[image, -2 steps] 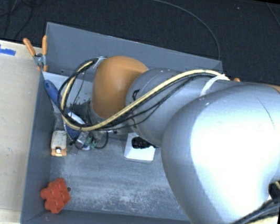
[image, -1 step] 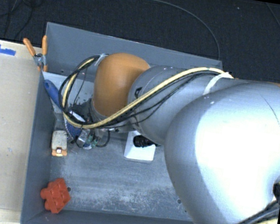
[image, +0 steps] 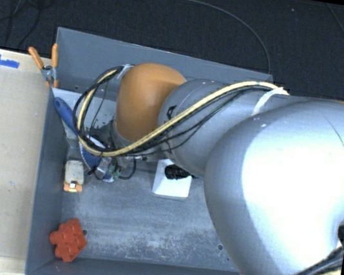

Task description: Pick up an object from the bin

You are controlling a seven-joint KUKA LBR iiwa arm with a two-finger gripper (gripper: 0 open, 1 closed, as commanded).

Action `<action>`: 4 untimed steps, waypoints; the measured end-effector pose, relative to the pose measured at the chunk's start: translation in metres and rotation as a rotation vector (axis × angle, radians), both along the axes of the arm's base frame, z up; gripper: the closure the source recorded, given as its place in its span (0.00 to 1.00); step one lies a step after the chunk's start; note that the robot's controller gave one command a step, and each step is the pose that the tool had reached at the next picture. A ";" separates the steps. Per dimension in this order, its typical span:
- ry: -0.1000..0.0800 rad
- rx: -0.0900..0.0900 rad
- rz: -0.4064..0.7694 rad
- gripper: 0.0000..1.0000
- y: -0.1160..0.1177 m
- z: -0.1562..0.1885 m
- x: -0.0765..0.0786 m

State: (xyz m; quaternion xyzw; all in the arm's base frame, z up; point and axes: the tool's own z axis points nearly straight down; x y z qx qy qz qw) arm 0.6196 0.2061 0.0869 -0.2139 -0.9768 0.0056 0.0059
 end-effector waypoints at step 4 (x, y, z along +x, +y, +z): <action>0.008 -0.002 -0.001 1.00 -0.001 0.039 -0.002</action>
Offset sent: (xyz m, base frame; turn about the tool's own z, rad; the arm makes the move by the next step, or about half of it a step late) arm -0.0001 -0.0001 0.0170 0.0000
